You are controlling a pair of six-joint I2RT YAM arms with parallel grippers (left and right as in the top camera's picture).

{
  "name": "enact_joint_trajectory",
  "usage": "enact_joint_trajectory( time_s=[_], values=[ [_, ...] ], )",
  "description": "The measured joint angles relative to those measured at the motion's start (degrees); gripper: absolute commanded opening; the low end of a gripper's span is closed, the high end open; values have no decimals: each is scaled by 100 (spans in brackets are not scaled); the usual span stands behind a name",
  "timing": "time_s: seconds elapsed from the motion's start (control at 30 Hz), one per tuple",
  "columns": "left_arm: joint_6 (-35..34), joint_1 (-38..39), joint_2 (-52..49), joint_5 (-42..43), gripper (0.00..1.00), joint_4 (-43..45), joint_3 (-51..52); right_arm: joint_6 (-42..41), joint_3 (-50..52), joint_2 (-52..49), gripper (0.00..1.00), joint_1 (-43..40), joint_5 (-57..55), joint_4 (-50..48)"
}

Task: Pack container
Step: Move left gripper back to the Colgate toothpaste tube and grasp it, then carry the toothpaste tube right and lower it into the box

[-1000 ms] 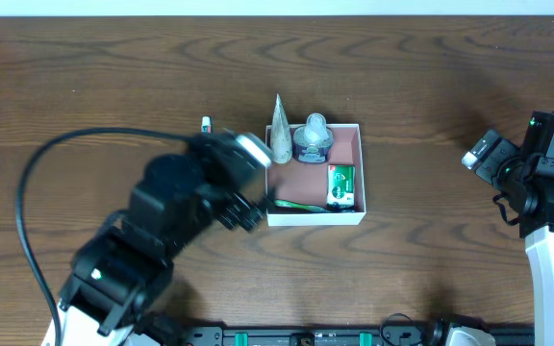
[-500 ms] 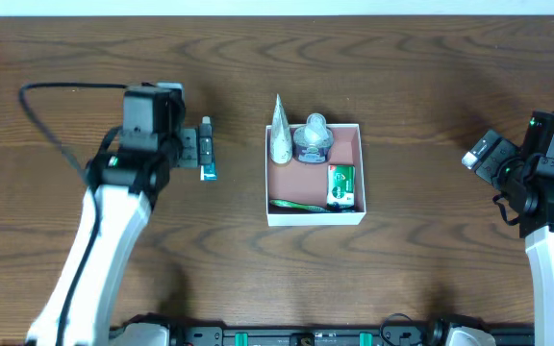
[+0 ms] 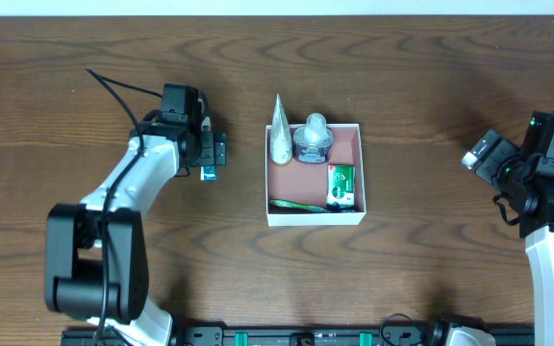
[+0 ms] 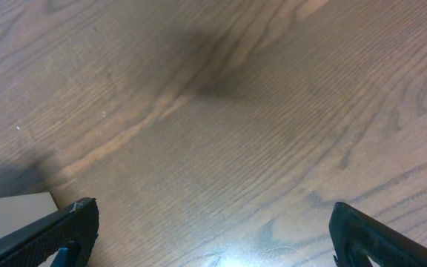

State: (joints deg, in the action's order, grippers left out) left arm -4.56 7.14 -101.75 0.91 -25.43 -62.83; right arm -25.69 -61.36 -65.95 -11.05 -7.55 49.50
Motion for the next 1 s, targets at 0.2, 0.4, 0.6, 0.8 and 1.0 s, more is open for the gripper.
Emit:
enact_joint_trajectory(
  time_s=[0.2, 0.4, 0.6, 0.8, 1.0],
  values=[
    [-11, 0, -264, 20, 98, 533, 0, 0, 0, 0, 99, 0, 0, 0],
    [-33, 0, -479, 20, 88, 813, 0, 0, 0, 0, 99, 0, 0, 0],
    [-83, 0, -597, 22, 57, 815, 0, 0, 0, 0, 99, 0, 0, 0],
    [-72, 4, -597, 37, 38, 787, 0, 0, 0, 0, 99, 0, 0, 0],
    [-76, 76, -597, 37, 38, 743, 0, 0, 0, 0, 99, 0, 0, 0]
  ],
)
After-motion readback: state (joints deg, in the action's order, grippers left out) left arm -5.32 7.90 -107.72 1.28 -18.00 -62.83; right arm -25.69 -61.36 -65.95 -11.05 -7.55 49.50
